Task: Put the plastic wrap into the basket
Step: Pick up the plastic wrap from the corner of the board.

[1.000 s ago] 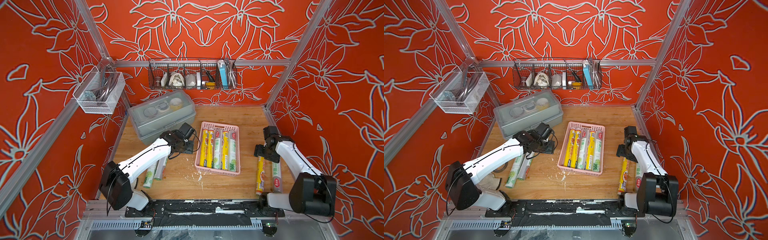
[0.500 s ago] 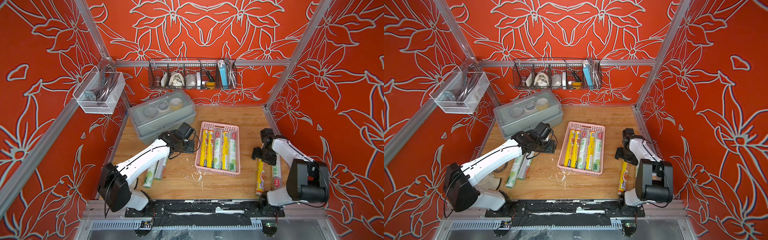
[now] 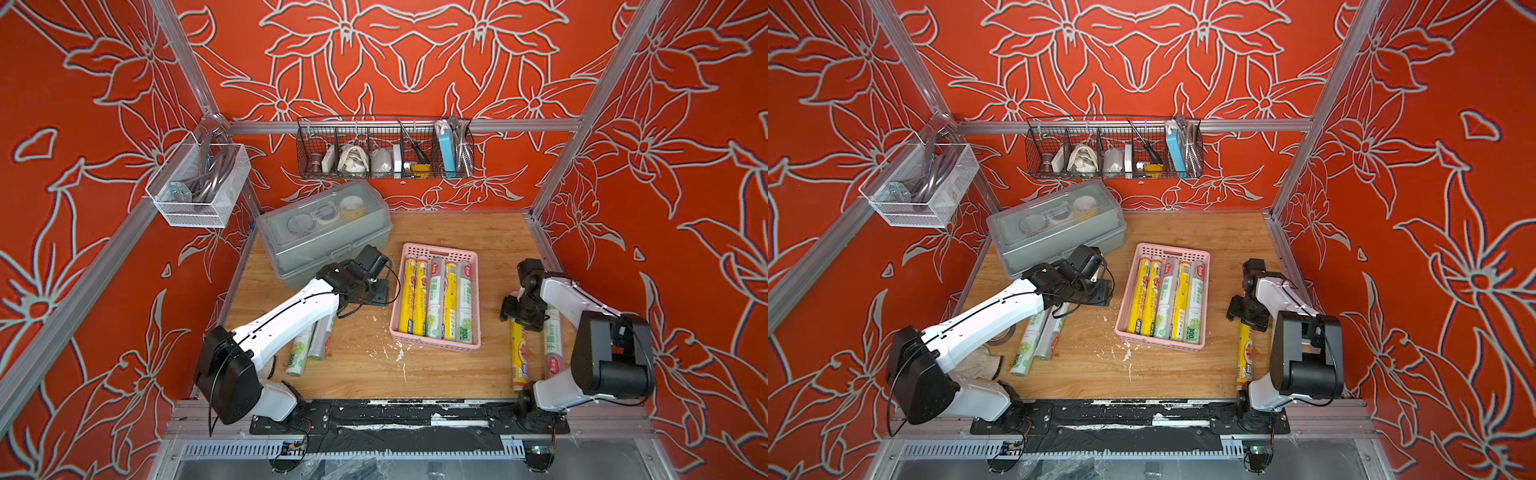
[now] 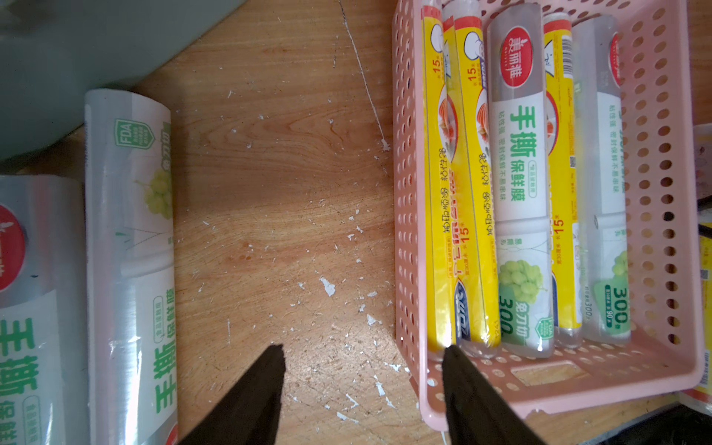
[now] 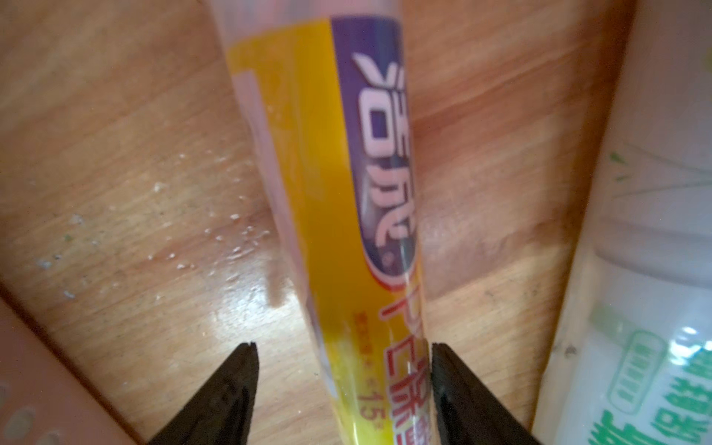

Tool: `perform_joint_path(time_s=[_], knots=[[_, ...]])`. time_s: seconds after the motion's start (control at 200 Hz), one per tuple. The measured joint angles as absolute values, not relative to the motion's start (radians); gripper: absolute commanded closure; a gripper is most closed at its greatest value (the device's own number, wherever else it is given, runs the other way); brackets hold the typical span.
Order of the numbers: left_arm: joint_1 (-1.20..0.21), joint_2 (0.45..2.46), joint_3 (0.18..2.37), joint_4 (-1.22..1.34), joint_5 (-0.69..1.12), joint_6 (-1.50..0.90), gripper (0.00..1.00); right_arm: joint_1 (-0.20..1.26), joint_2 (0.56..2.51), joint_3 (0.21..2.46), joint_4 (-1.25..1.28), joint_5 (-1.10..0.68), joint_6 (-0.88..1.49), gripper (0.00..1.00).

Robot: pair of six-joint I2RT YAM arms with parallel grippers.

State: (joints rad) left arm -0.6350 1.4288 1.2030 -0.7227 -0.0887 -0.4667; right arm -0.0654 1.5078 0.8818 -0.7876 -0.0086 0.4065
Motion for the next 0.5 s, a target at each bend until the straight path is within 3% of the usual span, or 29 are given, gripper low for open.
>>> perform_joint_path(time_s=[0.205, 0.5], knots=[[-0.635, 1.429, 1.202, -0.720, -0.093, -0.464, 0.34, -0.036, 1.503, 0.882, -0.793, -0.015, 0.409, 0.32], [-0.635, 1.429, 1.202, -0.715, -0.091, -0.464, 0.35, 0.021, 1.475, 0.881, -0.806, -0.002, 0.455, 0.27]])
